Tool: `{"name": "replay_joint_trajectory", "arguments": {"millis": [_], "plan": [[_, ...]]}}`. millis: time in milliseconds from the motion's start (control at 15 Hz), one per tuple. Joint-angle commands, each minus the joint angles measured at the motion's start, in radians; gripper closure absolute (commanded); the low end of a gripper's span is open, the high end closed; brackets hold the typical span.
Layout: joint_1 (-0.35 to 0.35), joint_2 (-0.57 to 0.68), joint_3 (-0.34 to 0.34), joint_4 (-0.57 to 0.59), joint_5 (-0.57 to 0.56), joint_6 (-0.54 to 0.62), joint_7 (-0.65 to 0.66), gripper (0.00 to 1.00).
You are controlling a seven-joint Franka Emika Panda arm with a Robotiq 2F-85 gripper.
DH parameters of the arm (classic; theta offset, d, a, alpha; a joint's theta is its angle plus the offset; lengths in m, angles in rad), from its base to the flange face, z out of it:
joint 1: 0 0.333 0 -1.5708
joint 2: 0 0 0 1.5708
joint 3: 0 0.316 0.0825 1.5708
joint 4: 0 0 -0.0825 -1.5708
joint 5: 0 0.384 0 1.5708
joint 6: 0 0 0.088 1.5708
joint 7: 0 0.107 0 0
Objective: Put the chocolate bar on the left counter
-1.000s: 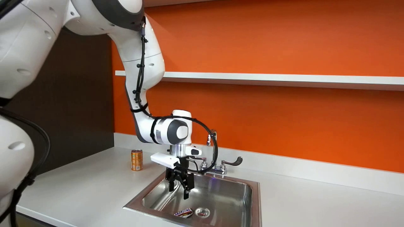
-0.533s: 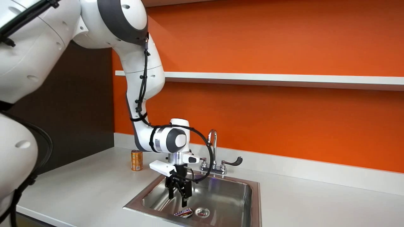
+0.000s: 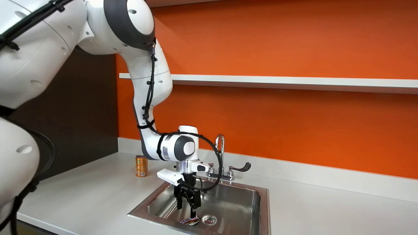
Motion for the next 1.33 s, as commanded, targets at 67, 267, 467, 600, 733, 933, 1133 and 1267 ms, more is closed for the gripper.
{"name": "replay_joint_trajectory", "arguments": {"millis": [67, 267, 467, 600, 733, 933, 1133, 1267], "plan": [[0.007, 0.002, -0.006, 0.003, 0.008, -0.003, -0.006, 0.0], [0.007, 0.002, -0.006, 0.003, 0.008, -0.003, -0.006, 0.0], [-0.001, 0.038, 0.002, 0.036, 0.022, -0.001, -0.003, 0.0], [-0.001, 0.064, 0.005, 0.057, 0.031, 0.001, 0.002, 0.0], [0.004, 0.088, 0.002, 0.076, 0.037, 0.0, 0.009, 0.0], [0.009, 0.118, -0.002, 0.099, 0.042, 0.0, 0.012, 0.0], [0.016, 0.138, -0.005, 0.115, 0.043, 0.001, 0.016, 0.0], [0.017, 0.145, -0.005, 0.119, 0.046, 0.003, 0.016, 0.0]]}}
